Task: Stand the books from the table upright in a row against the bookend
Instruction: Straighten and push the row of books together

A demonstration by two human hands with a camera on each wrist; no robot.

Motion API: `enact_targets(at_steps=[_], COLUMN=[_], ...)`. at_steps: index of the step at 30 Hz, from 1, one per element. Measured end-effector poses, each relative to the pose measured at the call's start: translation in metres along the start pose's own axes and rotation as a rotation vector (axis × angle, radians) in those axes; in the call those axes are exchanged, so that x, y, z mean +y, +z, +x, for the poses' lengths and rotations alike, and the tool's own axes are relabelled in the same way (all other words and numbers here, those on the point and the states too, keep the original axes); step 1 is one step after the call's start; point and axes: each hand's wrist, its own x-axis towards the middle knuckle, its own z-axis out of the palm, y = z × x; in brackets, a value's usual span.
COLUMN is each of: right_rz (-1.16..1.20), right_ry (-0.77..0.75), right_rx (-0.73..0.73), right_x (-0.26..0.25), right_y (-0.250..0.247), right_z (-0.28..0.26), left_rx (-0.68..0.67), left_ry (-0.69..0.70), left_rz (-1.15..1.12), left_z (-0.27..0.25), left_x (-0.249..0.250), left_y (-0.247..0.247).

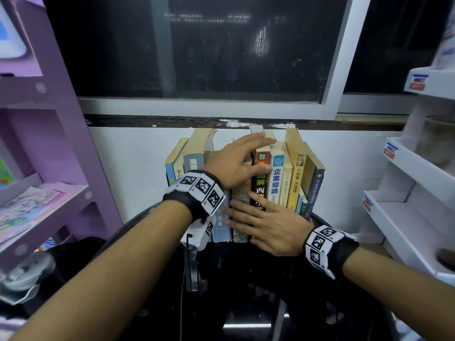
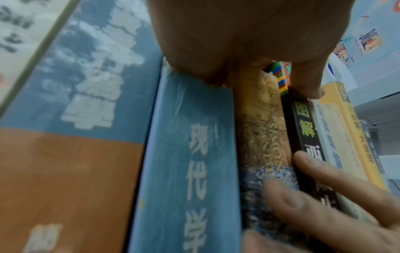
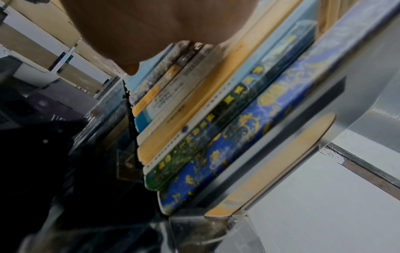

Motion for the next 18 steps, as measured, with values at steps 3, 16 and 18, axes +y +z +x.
enact_targets(at_steps=[3, 16, 18], right_rz=[0.016, 0.023, 0.022], right_ry=[0.000, -0.025, -0.029], right_rx=[0.006, 0.001, 0.006], right_x=[0.002, 0.010, 0.014], right_y=[-0.003, 0.011, 0.013], right_z=[-0.016, -0.048, -0.045], left_rx=[-0.001, -0.050, -0.051], left_ry=[-0.005, 0.095, 0.110], left_rz=[0.130, 0.252, 0.293], left_z=[0.004, 0.034, 0.034], left_x=[0.004, 0.043, 0.040], left_y=[-0.002, 0.011, 0.012])
